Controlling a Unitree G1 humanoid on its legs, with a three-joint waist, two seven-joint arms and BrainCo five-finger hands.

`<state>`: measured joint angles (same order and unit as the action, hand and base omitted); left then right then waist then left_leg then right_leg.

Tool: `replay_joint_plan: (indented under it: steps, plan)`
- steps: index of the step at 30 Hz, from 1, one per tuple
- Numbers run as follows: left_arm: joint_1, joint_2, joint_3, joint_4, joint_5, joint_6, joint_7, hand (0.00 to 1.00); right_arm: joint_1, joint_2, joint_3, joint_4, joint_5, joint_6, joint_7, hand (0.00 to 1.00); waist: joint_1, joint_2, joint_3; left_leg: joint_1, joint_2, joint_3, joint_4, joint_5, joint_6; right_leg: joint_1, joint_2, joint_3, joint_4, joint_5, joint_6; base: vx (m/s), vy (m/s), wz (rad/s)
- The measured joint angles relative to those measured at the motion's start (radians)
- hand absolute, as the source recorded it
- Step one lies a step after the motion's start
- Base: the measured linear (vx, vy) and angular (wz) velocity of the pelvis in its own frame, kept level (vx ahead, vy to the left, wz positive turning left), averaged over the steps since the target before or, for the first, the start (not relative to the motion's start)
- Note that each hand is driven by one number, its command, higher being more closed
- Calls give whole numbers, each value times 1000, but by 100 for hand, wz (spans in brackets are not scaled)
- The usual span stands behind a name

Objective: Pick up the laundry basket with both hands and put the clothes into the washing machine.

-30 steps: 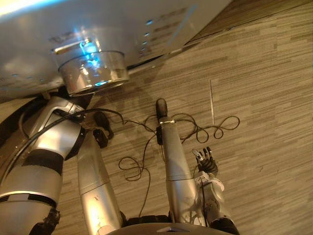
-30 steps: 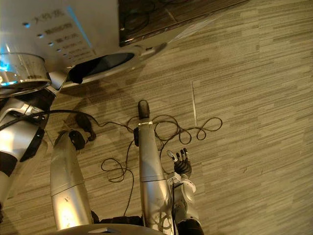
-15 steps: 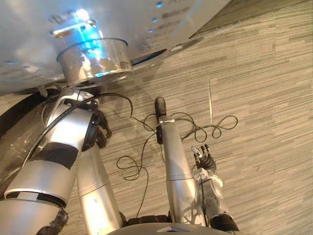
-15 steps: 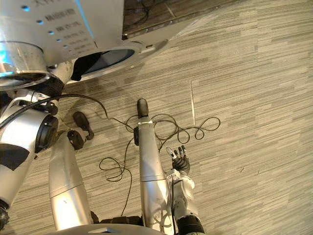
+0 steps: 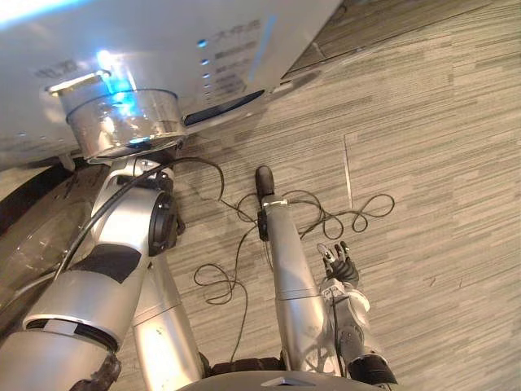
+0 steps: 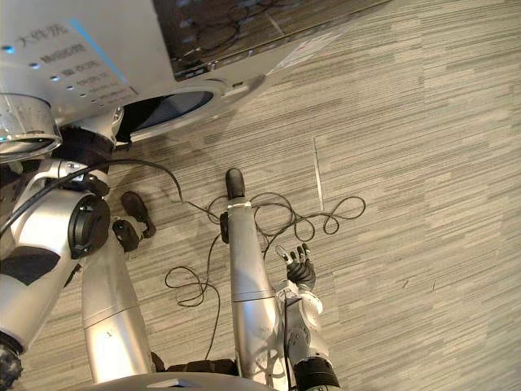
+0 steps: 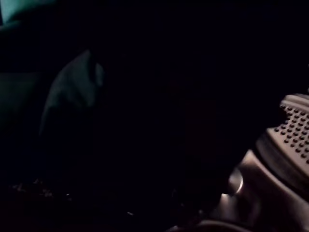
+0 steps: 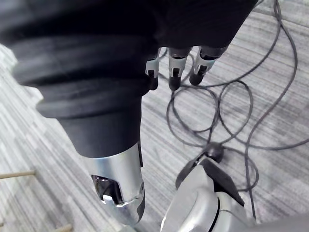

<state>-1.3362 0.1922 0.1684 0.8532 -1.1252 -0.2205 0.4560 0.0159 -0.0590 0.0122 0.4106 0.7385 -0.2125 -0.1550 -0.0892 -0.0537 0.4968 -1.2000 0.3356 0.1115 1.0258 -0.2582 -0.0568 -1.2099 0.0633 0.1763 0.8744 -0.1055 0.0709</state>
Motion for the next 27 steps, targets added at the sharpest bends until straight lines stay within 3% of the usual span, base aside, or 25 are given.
replay_joint_plan:
  steps: [7, 11, 15, 19, 21, 27]
  plan:
    - [195, -52, 66, -204, 127, -51, 42, 0, 0, -8, 16, -10, -38, -10, -1, 0, 11, 6, -3, 51, 2, -4, -25, -2, -3, 41, 3, -8, 3, -19, -21, 71, -13, 4]
    - [453, -137, 53, -354, 336, -55, 69, 0, -1, -10, 5, -11, -40, -21, -6, 0, 31, 34, -17, 90, -13, -32, -60, 9, -18, 81, -11, -43, 10, -41, -28, 114, -33, 24]
    - [725, -234, -28, -431, 566, -30, 102, 0, -23, -9, -16, 0, -77, -35, -33, 0, 60, 47, -26, 183, -33, -33, -119, 21, -37, 155, -28, -60, 13, -70, -37, 133, -60, 24]
    - [930, -335, -79, -430, 712, 5, 113, 0, -30, -9, -17, 2, -77, -48, -45, 0, 79, 84, -72, 253, -45, -36, -181, 35, -51, 214, -44, -81, -8, -86, -43, 124, -57, 16]
    - [996, -323, -148, -371, 719, 22, 96, 0, -41, -1, -15, 26, -77, -48, -50, 0, 93, 87, -74, 325, -55, -31, -220, 39, -53, 271, -60, -86, -21, -89, -38, 143, -56, 13]
    - [1171, -258, -305, -255, 752, 79, -110, 0, -40, 15, 16, 155, -78, -4, -52, 0, 103, 96, -140, 540, -94, -34, -366, 73, -58, 492, -104, -126, -124, -97, -25, 124, -33, 25]
